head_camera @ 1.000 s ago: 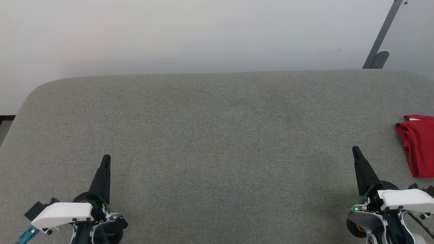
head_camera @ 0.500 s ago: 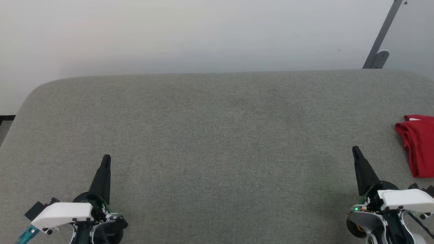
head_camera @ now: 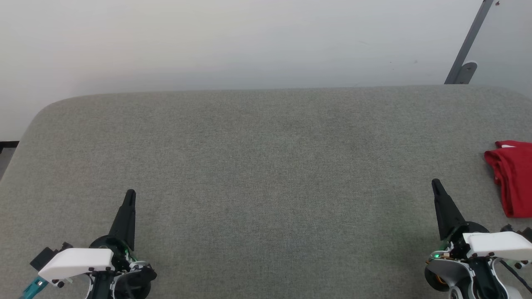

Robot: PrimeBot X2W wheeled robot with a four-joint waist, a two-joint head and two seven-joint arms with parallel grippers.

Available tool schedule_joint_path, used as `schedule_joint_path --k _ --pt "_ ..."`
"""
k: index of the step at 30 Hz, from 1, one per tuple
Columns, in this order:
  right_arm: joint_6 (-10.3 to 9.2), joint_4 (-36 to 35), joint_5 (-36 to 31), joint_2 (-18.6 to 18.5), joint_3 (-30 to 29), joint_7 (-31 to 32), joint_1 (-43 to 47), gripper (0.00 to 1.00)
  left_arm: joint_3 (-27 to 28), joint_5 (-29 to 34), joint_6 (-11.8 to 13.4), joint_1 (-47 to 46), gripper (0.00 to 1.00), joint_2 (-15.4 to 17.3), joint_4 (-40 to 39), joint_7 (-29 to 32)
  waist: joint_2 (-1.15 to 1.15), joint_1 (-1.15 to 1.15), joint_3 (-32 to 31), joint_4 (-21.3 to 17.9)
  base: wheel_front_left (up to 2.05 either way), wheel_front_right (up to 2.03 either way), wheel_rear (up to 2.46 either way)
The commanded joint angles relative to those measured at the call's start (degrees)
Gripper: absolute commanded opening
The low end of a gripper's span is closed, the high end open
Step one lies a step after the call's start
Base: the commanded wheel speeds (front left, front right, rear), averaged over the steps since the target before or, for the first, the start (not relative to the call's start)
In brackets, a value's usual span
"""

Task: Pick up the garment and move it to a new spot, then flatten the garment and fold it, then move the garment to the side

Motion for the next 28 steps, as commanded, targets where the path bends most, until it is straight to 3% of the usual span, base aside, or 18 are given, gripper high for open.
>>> schedule_joint_path --k 1,28 --pt "0.02 0.2 0.2 0.1 0.0 0.0 -0.2 0.00 0.3 0.2 0.1 -0.8 0.00 -0.1 0.0 0.3 0.00 0.00 0.0 0.0 0.00 0.00 0.00" --pt "0.02 0.2 0.2 0.1 0.0 0.0 -0.2 0.00 0.5 0.4 0.1 -0.8 0.00 -0.3 0.0 0.5 0.00 0.00 0.0 0.0 0.00 0.00 0.00"
